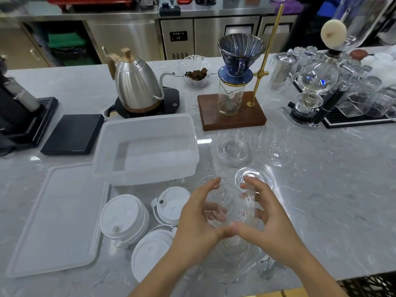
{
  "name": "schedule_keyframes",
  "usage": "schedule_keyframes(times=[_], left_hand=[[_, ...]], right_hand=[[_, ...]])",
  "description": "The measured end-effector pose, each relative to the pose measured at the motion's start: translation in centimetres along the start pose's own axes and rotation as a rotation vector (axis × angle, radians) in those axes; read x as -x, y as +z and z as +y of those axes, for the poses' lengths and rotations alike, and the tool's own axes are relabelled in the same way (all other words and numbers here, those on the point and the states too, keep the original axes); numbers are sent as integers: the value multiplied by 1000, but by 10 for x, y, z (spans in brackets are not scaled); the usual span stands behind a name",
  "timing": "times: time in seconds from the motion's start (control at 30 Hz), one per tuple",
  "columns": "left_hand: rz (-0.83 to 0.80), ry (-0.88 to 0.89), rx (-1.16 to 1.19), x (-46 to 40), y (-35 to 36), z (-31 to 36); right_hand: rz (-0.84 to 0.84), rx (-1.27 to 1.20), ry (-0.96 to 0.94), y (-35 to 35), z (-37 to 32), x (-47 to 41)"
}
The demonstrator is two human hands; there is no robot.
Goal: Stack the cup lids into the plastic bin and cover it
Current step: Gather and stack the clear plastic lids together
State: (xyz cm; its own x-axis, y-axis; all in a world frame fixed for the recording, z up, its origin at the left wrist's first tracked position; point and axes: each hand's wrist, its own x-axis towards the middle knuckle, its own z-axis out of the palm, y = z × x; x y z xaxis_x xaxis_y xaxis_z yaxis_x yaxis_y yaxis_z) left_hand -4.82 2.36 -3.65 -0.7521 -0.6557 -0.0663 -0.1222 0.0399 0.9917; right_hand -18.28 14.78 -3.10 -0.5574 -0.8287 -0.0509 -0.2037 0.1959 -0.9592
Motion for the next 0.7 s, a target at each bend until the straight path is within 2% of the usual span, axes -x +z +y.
schedule_keyframes(times=[0.1, 0.3, 0.5, 0.7], left_hand=[[39, -36, 141, 0, -1, 5], [52, -17, 224, 3, -1, 13], [-33, 17, 190, 7, 2, 21], [-93, -43, 226, 12, 5, 23]], right_hand=[[19, -10, 3, 2, -1, 0], [83, -25, 20, 8, -4, -4], [92, -129, 19, 12, -10, -7], [74, -177, -3, 13, -11, -8]])
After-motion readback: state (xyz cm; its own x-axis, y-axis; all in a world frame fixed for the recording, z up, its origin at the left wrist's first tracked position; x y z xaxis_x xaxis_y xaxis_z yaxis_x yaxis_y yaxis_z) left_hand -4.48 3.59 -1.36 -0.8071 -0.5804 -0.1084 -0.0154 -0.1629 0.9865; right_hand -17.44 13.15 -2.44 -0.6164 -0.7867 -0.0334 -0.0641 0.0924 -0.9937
